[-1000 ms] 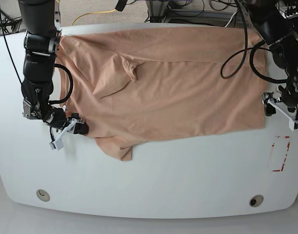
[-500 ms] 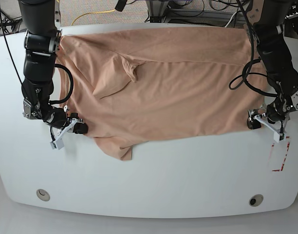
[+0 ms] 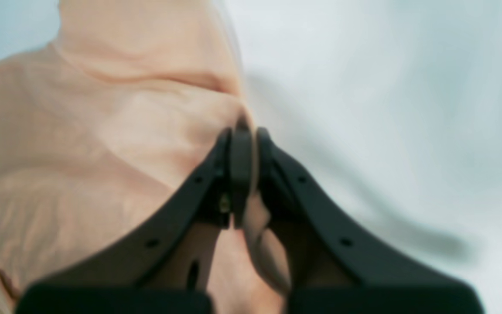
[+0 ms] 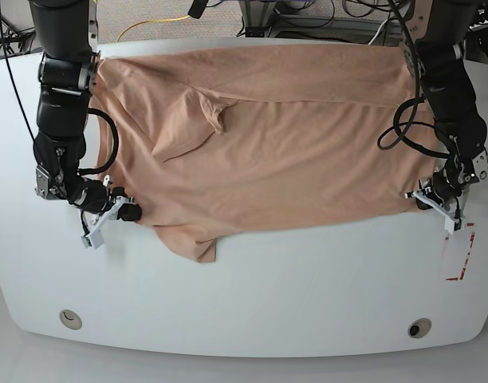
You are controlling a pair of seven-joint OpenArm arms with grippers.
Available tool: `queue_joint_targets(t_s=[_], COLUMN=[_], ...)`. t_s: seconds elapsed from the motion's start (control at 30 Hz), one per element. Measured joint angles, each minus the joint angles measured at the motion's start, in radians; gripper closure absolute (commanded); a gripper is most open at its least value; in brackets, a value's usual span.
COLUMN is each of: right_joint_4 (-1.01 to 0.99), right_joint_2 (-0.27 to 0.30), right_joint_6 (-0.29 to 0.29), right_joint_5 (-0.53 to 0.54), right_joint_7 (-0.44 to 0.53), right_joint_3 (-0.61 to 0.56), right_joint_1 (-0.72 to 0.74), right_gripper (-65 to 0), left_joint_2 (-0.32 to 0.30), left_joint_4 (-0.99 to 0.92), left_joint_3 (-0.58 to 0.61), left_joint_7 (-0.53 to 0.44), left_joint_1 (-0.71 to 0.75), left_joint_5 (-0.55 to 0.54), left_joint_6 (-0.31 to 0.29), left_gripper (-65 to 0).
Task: Fold the T-shirt properly
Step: 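Fold the hem up over the shirt toward the collar with both grippers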
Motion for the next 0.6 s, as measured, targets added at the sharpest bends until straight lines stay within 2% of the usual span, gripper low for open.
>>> queue_joint_targets(t_s=[0.1, 0.17, 0.3, 0.53, 0.6], right_joint_4=[0.001, 0.033, 0.137, 0.369, 0.428], right_joint_2=[0.011, 0.024, 0.045, 0.055, 0.048], right_joint_6=[0.0, 0.0, 0.001, 0.005, 0.011], right_joint_5=[0.0, 0.002, 0.008, 0.018, 0.021], right_joint_7=[-0.016, -0.021, -0.09, -0.21, -0.236], right_joint_3=[0.0, 0.0, 0.005, 0.013, 0.061], right_joint_1=[0.014, 0.011, -0.009, -0.1, -0.136], right_gripper=[0.0, 0.0, 0.0, 0.0, 0.0], left_joint_2=[0.004, 0.011, 0.005, 0.032, 0.045], left_joint_4=[0.016, 0.078, 0.225, 0.445, 0.504], left_joint_3=[0.029, 0.03, 0.028, 0.023, 0.026], left_joint_7=[0.009, 0.046, 0.089, 0.139, 0.178], left_joint_1=[-0.002, 0.011, 0.027, 0.103, 0.135], left_joint_5=[0.001, 0.0, -0.004, 0.001, -0.001], left_joint_6=[0.001, -0.007, -0.013, -0.142, -0.168], left_gripper=[0.0, 0.0, 0.0, 0.0, 0.0])
